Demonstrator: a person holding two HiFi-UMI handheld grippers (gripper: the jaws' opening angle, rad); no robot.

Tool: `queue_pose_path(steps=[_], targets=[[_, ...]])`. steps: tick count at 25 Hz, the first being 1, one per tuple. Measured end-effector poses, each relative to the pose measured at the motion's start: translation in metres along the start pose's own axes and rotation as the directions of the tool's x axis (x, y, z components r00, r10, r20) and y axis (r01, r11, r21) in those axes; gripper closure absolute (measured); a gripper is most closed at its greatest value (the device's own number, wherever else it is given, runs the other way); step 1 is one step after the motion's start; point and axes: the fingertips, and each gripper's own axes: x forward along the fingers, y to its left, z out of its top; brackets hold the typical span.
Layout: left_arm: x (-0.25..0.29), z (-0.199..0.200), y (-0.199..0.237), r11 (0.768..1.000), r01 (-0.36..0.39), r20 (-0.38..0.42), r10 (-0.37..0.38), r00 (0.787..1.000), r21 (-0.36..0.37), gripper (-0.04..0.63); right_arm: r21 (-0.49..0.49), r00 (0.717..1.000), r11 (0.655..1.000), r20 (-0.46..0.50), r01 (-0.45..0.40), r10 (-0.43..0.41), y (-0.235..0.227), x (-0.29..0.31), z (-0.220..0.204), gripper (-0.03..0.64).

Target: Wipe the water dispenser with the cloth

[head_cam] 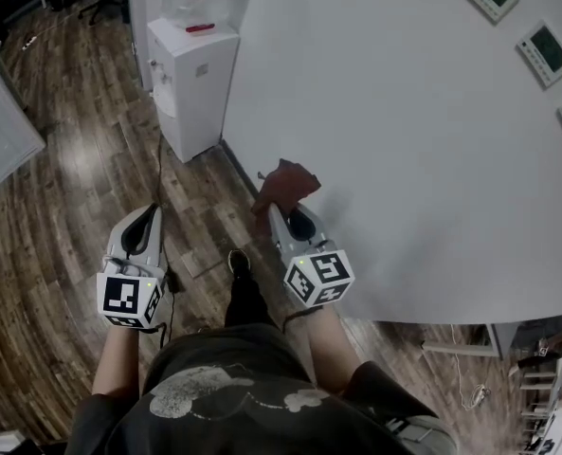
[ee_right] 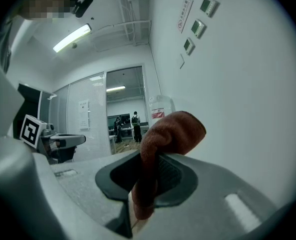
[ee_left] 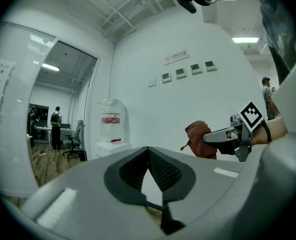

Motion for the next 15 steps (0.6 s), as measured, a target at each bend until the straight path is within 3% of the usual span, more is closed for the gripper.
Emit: queue_pose_path(steps=[10,15], targets=[[0.138,0.006,0.045,0.988,-0.157,-0.054,0.156,0.986,-0.012,0.577,0.009,0.988,0.99,-0.054,-0.143,0.143,-0.093,0.149,0.027,0.557],[0.194,0.015,0.052,0.98,-0.2,-0.051,0.199,0.979,-0.02,0.577,0.007,0.977,0.979,-0.06,-0.206,0.206,-0.116,0.198,0.04,0.557]])
